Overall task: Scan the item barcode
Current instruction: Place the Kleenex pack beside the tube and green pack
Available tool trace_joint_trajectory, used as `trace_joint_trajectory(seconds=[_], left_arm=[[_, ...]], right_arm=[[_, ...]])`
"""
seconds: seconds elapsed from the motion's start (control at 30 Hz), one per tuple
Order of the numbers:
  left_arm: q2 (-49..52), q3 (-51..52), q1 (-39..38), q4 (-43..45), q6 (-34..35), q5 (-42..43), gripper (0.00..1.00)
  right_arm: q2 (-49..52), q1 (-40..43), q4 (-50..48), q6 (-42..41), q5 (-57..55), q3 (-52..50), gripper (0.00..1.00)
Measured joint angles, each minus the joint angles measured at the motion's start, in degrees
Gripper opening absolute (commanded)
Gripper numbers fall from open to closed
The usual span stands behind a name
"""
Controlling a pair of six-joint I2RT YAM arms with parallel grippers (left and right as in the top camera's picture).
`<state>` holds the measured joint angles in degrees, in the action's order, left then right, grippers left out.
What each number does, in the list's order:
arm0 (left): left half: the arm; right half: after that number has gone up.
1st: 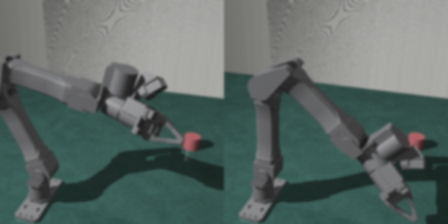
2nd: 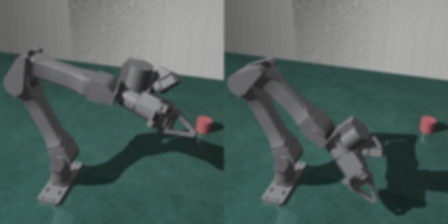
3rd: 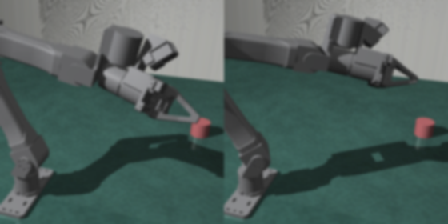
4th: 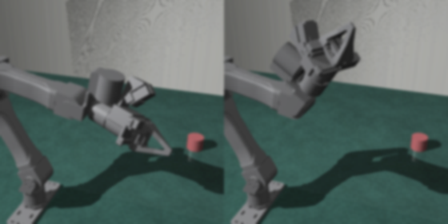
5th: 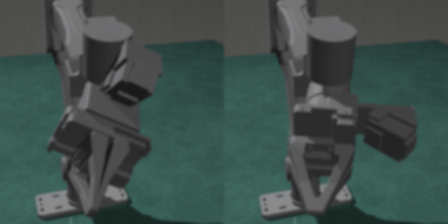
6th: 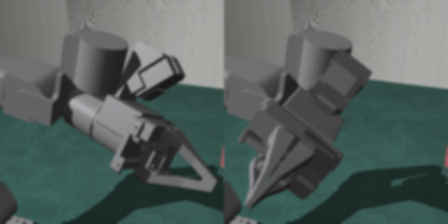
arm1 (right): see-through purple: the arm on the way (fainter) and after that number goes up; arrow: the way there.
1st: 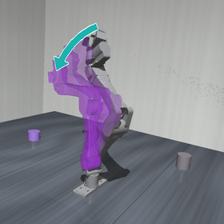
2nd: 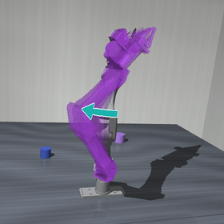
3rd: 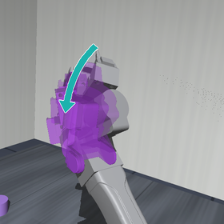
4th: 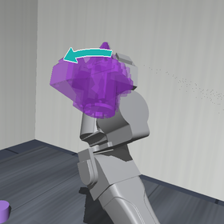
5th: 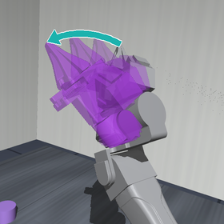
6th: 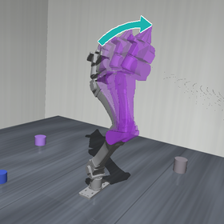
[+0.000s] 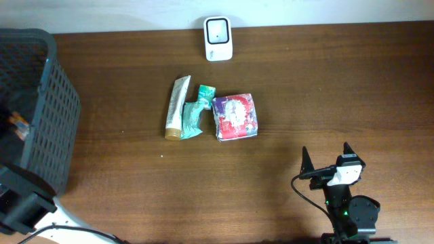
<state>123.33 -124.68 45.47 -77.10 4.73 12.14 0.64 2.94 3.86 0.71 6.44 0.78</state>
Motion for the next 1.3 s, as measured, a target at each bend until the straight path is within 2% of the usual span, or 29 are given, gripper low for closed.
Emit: trace_joint_trajectory(seconds=[0.07, 0.1, 0.17, 0.23, 0.27, 0.37, 0.47, 0.53, 0.57, 0.63, 0.73, 0.77, 0.8, 0.83, 0.87, 0.9, 0.93, 1.0, 1.07, 1.13, 1.3], left_arm=[[-0.70, -15.98, 0.20, -2.89, 2.34, 4.48, 0.00], [-1.03, -24.59, 0.20, -4.87, 3.93, 10.34, 0.00], [-1.73, -34.05, 0.20, -5.77, 8.72, 22.69, 0.00], [-1.84, -38.18, -1.07, -6.27, 10.84, 32.22, 0.00], [-1.84, -39.15, -4.26, -6.75, 11.61, 36.50, 0.00], [-1.84, -39.15, -14.95, -8.85, 11.98, 38.82, 0.00], [-1.84, -39.15, -27.78, -11.32, 11.32, 31.52, 0.00], [-1.84, -38.25, -39.17, -14.53, 11.10, 18.03, 0.00], [-1.86, -37.03, -42.82, -14.78, 11.10, 14.25, 0.00], [-1.84, -29.99, -53.62, -14.84, 11.08, 4.26, 0.00], [-1.53, -17.49, -63.04, -9.35, 10.93, -1.49, 0.02], [-1.70, -13.33, -65.05, -6.14, 10.93, -2.56, 0.10], [-1.46, -7.10, -67.80, -3.45, 10.93, -3.87, 0.29], [-1.40, -4.90, -68.46, -1.51, 10.75, -4.28, 0.43], [-1.40, -2.73, -68.85, -0.07, 10.75, -4.74, 0.84], [-1.40, -1.77, -68.81, 0.00, 10.75, -5.20, 0.96], [-1.40, -1.75, -68.76, 0.24, 10.69, -5.70, 0.99], [-1.40, -1.75, -68.76, 0.33, 10.73, -7.69, 0.99], [-1.40, -1.75, -68.32, 0.26, 10.73, -12.94, 0.99], [-1.40, -1.75, -65.48, 0.26, 10.71, -16.33, 0.99], [-1.40, -1.75, -59.36, 0.04, 10.71, -18.10, 0.99]], right_arm=[[0.04, 0.00, 0.00, 0.00, 0.00, 0.00, 0.98], [0.04, 0.00, 0.00, -0.02, 0.00, 0.00, 0.99], [0.04, 0.00, 0.00, 0.00, 0.00, 0.00, 0.99], [0.04, 0.00, 0.00, -0.02, -0.02, 0.00, 0.99], [0.04, 0.00, 0.00, -0.04, 0.00, 0.00, 0.98], [0.04, 0.00, 0.00, -0.02, 0.00, 0.00, 0.99], [0.04, 0.00, 0.00, -0.02, 0.00, 0.00, 0.99], [0.04, 0.00, 0.00, 0.00, 0.00, 0.00, 0.99], [0.04, 0.00, 0.00, -0.02, 0.00, 0.00, 0.99], [0.04, 0.00, 0.00, -0.02, 0.00, 0.00, 0.99], [0.04, 0.00, 0.00, -0.04, -0.02, 0.00, 0.99], [0.04, 0.00, 0.00, 0.00, 0.00, 0.00, 0.98], [0.04, 0.00, 0.02, 0.02, 0.00, 0.00, 0.99], [0.04, 0.00, 0.00, 0.00, 0.00, 0.00, 0.99], [0.04, 0.00, 0.00, -0.02, 0.00, 0.00, 0.99], [0.04, 0.00, 0.00, -0.02, 0.00, 0.00, 0.99], [0.04, 0.00, 0.00, -0.04, 0.00, 0.00, 0.99], [0.04, 0.00, 0.00, 0.00, -0.02, 0.00, 0.99], [0.04, 0.00, 0.00, -0.02, 0.00, 0.00, 0.99], [0.04, 0.00, 0.00, 0.00, -0.02, 0.00, 0.99], [0.04, 0.00, 0.00, 0.00, 0.00, 0.00, 0.99]])
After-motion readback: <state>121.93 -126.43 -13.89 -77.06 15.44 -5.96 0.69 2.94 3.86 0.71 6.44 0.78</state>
